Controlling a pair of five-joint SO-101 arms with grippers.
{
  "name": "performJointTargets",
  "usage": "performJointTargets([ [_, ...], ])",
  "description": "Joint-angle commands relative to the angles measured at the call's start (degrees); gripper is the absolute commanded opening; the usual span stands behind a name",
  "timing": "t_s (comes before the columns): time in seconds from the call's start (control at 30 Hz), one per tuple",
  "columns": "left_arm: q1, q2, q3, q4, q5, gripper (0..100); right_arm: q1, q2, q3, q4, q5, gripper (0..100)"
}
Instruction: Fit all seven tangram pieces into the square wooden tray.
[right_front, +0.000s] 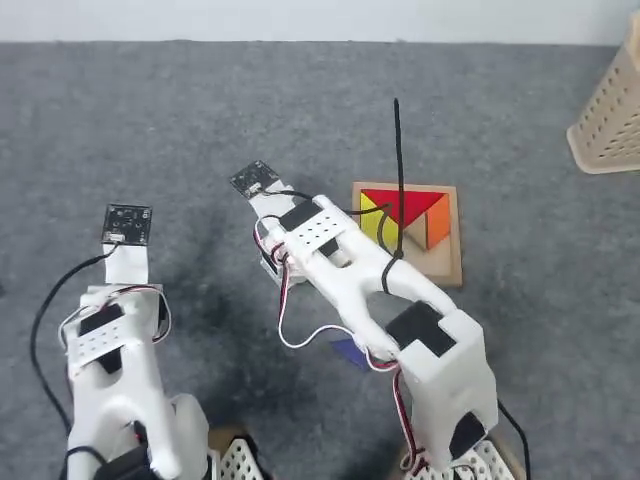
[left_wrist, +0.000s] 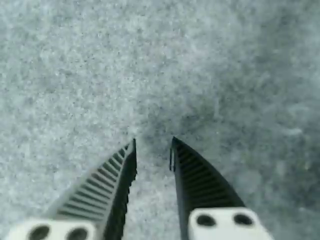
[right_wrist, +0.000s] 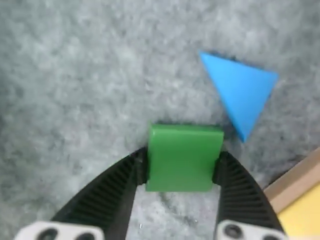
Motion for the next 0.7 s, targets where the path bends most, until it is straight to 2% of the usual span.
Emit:
performJointTargets([
  [0.0,0.0,0.0,-2.3,-0.5,-0.2,11,0.9,-0.1,-2.4,1.8,-0.5,9.8],
  [0.23,0.0,0.0,-2.3,-0.5,-0.2,11,1.0,-0.6,-2.3,5.4,-0.5,6.7],
  [0.33,0.0,0.0,-2.3,-0.5,-0.2,11,2.1,-0.6,-2.3,5.9,-0.5,0.6],
  [0.67,0.0,0.1,-2.3,-0.5,-0.2,11,3.2,-5.4,-0.7,7.3,-0.2,0.6],
])
